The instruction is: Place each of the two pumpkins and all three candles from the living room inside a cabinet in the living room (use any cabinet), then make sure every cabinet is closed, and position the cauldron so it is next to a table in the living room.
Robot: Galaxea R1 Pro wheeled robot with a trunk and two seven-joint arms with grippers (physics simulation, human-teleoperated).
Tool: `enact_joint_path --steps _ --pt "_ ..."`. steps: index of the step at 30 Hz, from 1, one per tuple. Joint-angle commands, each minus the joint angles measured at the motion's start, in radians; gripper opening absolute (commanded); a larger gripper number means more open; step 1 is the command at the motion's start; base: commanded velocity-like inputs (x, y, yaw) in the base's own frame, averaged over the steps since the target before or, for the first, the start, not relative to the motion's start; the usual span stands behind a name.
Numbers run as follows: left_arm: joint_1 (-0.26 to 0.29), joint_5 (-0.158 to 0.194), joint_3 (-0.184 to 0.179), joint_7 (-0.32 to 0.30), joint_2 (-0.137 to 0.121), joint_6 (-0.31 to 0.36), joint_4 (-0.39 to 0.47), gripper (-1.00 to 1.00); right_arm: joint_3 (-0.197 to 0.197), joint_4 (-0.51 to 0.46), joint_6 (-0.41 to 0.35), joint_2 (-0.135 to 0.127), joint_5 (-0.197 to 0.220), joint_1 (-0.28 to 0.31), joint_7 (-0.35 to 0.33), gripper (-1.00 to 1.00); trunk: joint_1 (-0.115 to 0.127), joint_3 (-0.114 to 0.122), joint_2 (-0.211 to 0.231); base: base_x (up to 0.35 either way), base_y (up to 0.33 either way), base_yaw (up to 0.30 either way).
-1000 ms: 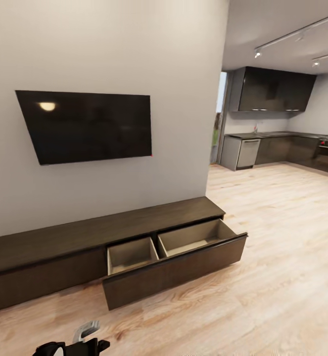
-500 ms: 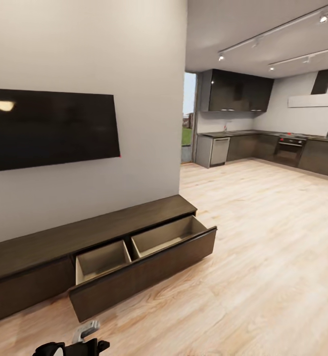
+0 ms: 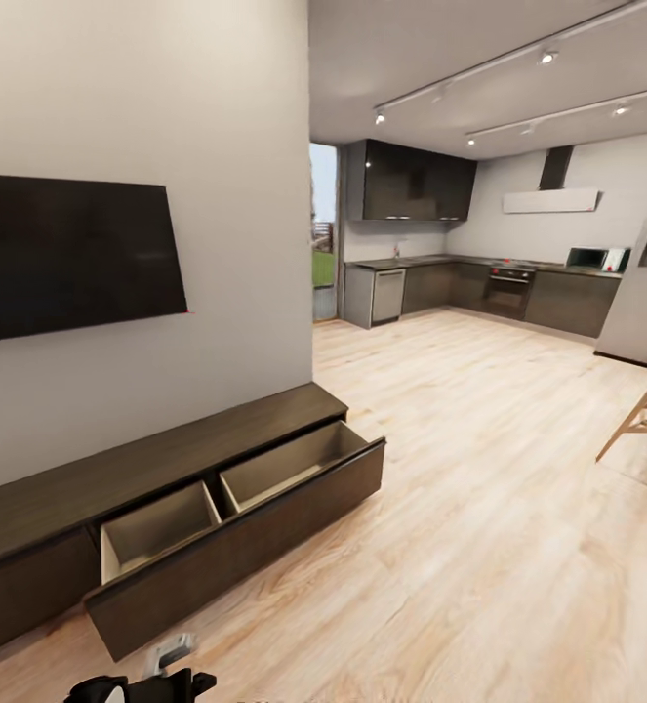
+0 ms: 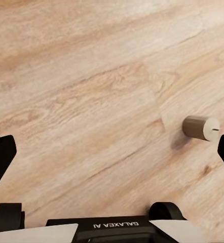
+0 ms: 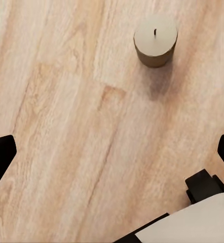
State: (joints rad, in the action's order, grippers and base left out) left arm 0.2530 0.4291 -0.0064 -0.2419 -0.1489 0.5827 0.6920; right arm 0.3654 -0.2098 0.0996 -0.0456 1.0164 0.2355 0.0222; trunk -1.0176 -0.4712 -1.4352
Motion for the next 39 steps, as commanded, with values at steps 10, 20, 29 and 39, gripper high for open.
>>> enact_joint_path --steps 10,20,29,39 --pt "0.000 0.005 -0.001 0.000 -0.001 0.005 0.001 1.00 0.007 0.000 0.003 -0.001 0.010 0.001 0.002 1.00 0.000 -0.001 -0.001 -0.071 0.000 -0.291" --pt "0.000 0.005 -0.001 0.000 -0.001 0.005 0.001 1.00 0.007 0.000 0.003 0.000 0.010 0.001 0.003 1.00 0.000 -0.001 -0.001 -0.085 0.000 -0.292" --pt "-0.001 0.005 -0.001 0.000 -0.001 0.005 0.001 1.00 0.007 0.001 0.003 -0.001 0.011 0.001 0.004 1.00 0.000 -0.001 -0.001 -0.031 0.000 -0.292" --pt "-0.001 0.004 -0.001 0.000 -0.001 0.005 0.001 1.00 0.007 0.001 0.002 -0.001 0.011 0.001 0.003 1.00 0.000 -0.001 -0.001 -0.058 0.000 -0.292"
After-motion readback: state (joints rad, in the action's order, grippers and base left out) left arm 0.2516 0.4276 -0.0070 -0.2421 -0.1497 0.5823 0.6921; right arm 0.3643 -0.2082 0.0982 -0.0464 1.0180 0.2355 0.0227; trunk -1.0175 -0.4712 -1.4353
